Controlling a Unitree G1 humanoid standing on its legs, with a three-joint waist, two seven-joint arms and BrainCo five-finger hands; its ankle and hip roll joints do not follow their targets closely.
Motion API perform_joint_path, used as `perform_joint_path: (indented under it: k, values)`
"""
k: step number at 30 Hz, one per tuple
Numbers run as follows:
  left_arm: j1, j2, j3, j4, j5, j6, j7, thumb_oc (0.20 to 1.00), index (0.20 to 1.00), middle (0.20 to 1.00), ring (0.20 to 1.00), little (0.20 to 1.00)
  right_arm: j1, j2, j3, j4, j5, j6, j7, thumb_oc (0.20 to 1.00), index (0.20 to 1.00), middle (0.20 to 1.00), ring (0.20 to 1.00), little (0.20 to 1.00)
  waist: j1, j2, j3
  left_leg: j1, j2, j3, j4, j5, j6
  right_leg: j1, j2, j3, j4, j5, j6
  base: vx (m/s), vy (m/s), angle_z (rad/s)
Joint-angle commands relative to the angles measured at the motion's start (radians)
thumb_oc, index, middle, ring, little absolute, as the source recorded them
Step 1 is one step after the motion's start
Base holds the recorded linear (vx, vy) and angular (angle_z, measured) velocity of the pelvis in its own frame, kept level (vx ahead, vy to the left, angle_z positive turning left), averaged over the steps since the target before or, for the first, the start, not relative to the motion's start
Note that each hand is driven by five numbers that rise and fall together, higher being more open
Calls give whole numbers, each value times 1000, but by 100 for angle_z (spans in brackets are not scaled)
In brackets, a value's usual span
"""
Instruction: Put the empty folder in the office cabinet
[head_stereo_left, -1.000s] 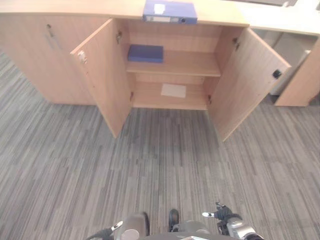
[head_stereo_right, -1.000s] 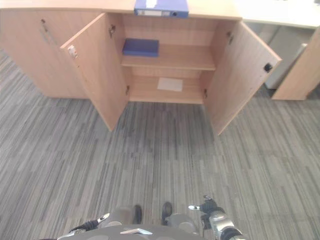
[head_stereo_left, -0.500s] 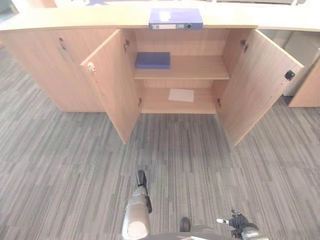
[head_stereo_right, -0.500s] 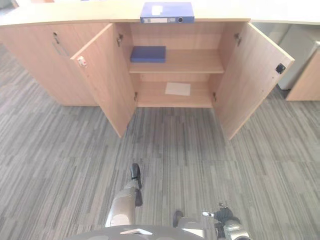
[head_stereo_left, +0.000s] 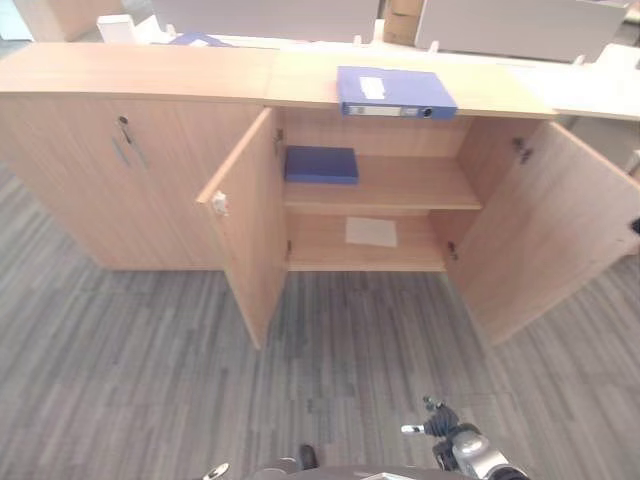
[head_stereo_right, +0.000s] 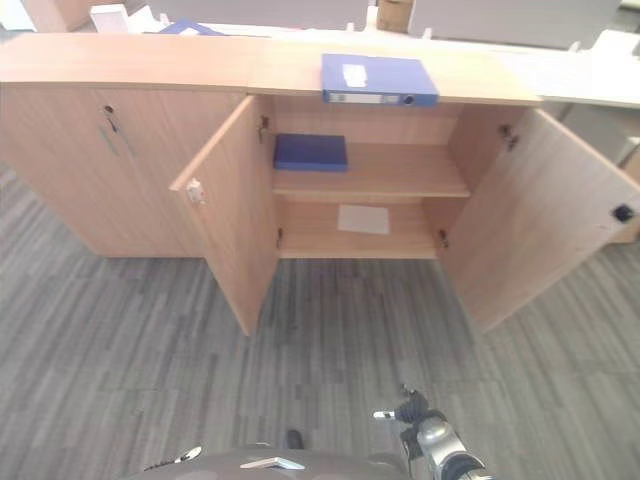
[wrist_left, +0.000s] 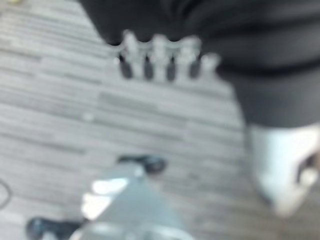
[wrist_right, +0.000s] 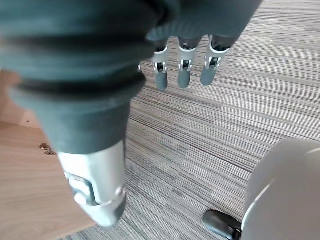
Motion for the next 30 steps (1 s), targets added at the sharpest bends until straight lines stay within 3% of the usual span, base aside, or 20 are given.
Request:
perform_joint_path:
  k: [1, 2, 4, 6, 9, 14, 16, 18, 19, 20, 21, 24, 26, 30]
  values:
    - [-5, 28, 6, -38, -10, -52, -13, 1000, 1000, 1000, 1000, 1000, -42, -68, -38, -35, 118, 31, -98, 1000, 1000, 1000, 1000, 1000, -21, 5, 86, -42, 119, -43, -35, 64, -74, 114, 146, -110, -507, 167, -18, 187, -62, -17]
    - [-15, 33, 7, -52, -17, -44, -11, 1000, 1000, 1000, 1000, 1000, -37, -73, -51, -42, 115, 21, -88, 1000, 1000, 1000, 1000, 1000, -34, 7, 95, -20, 135, -25, -39, 56, -88, 102, 171, -137, -597, 149, -20, 272, -126, -26]
    - [-30, 38, 9, -71, -27, -35, -9, 1000, 1000, 1000, 1000, 1000, -22, -83, -66, -70, 112, 7, -53, 1000, 1000, 1000, 1000, 1000, -62, 0, 107, 14, 149, -4, -42, 35, -107, 74, 197, -165, -781, 180, -3, 255, -161, -20]
    - [-26, 42, 16, -90, -66, -32, -2, 1000, 1000, 1000, 1000, 1000, 4, -86, -87, -95, 90, 7, -21, 1000, 1000, 1000, 1000, 1000, -91, -11, 110, 69, 147, 6, -44, -10, -116, 15, 165, -160, -922, 310, 37, 300, -139, 14]
    - [-4, 43, 20, -88, -73, -45, -16, 1000, 1000, 1000, 1000, 1000, 14, -85, -106, -89, 107, -5, -18, 1000, 1000, 1000, 1000, 1000, -100, -14, 99, 108, 148, -12, -44, -51, -116, 7, 142, -141, -1002, 359, 51, 314, -161, 77]
    - [18, 46, 33, -77, -63, -49, -32, 1000, 1000, 1000, 1000, 1000, 13, -81, -97, -60, -14, -8, -24, 1000, 1000, 1000, 1000, 1000, -99, -18, 76, 133, 171, -22, -44, -55, -125, 33, 101, -133, -1000, 356, 40, 277, -273, 8]
    - [25, 49, 46, -72, -55, -37, -28, 1000, 1000, 1000, 1000, 1000, 6, -80, -78, -38, -19, 10, -23, 1000, 1000, 1000, 1000, 1000, -90, -7, 61, 166, 202, -22, -44, -72, -145, 79, 108, -154, -1003, 320, 53, 345, -401, 36]
    - [32, 50, 53, -69, -46, -29, -29, 1000, 1000, 1000, 1000, 1000, -1, -83, -74, -28, 10, 18, -26, 1000, 1000, 1000, 1000, 1000, -89, -3, 52, 177, 221, -22, -44, -63, -159, 95, 121, -163, -989, 293, 43, 210, -318, 41]
    - [36, 47, 53, -64, -43, -30, -34, 1000, 1000, 1000, 1000, 1000, -10, -93, -75, -33, -8, 23, -24, 1000, 1000, 1000, 1000, 1000, -94, -3, 49, 181, 238, -14, -44, -39, -172, 97, 134, -170, -967, 267, 14, 67, -173, -1]
    - [36, 47, 53, -64, -43, -30, -34, 1000, 1000, 1000, 1000, 1000, -10, -93, -75, -33, -8, 23, -24, 1000, 1000, 1000, 1000, 1000, -94, -3, 49, 181, 238, -14, -44, -39, -172, 97, 134, -170, -967, 267, 14, 217, -449, -43]
    - [33, 43, 50, -70, -33, -26, -33, 1000, 1000, 1000, 1000, 1000, -14, -116, -66, -51, -58, 26, 3, 1000, 1000, 1000, 1000, 1000, -97, 5, 47, 166, 274, 2, -32, 17, -201, 123, 167, -173, -960, 227, -19, 150, -277, -42]
    - [26, 36, 46, -74, -52, -22, -39, 1000, 1000, 1000, 1000, 1000, -14, -129, -56, -64, -64, 31, 4, 1000, 1000, 1000, 1000, 1000, -97, 14, 55, 134, 308, 4, 27, 61, -229, 169, 199, -172, -979, 193, -36, 198, -310, -22]
    - [13, 20, 56, -78, -34, -9, -41, 1000, 1000, 1000, 1000, 1000, -2, -149, -57, -91, -65, 37, 28, 1000, 1000, 1000, 1000, 1000, -99, 19, 57, 84, 332, 38, 87, 113, -261, 193, 210, -216, -997, 174, -60, 106, -288, -5]
    - [11, 14, 65, -71, -1, -3, -51, 1000, 1000, 1000, 1000, 1000, 0, -141, -50, -91, -48, 28, 18, 1000, 1000, 1000, 1000, 1000, -88, 25, 47, 58, 257, 19, 49, 77, -240, 201, 226, -225, -1010, 168, -60, 80, -115, -6]
